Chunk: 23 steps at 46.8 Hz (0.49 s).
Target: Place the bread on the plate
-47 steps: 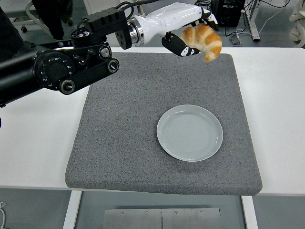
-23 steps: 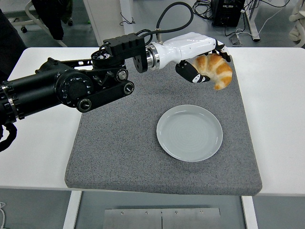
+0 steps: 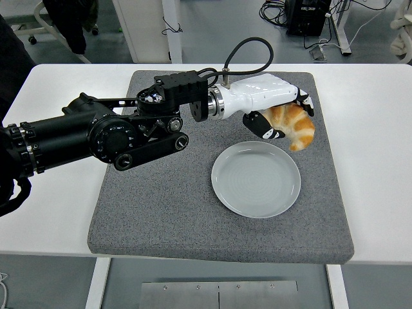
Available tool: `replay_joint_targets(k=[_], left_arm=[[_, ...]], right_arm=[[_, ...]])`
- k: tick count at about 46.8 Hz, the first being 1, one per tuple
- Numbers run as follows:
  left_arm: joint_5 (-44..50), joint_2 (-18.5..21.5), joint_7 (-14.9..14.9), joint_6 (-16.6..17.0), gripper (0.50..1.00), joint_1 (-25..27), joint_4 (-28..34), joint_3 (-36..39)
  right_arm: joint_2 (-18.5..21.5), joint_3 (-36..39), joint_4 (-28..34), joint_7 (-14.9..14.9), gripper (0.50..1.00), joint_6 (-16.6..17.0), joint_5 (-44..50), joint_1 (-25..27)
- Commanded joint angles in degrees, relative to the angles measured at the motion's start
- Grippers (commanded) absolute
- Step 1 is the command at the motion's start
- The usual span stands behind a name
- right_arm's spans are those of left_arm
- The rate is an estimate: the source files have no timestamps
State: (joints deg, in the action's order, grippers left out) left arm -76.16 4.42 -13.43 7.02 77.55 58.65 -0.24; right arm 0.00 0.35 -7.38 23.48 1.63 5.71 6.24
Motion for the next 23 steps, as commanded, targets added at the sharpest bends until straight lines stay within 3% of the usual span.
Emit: replay_joint_targets(k=[1,11,23], left_arm=[[-0.13,0.15,-0.01,0.27,0.651,-0.82,0.85,0.16],[-0.4,0.24,-0.1,1.94,0.651,-2.13,1.03,1.65],[-0.48,3.14,-0.63,4.4,0.652,-3.45,4.02,3.85]], right_arm=[[0.0,0.0,0.0,-0.02,1.0,0.04,0.0,0.0],[0.0,0.0,0.0,-0.02,1.0,-0.04,0.0,0.0],[0.0,0.0,0.0,-0.02,1.0,-0.04,0.0,0.0]])
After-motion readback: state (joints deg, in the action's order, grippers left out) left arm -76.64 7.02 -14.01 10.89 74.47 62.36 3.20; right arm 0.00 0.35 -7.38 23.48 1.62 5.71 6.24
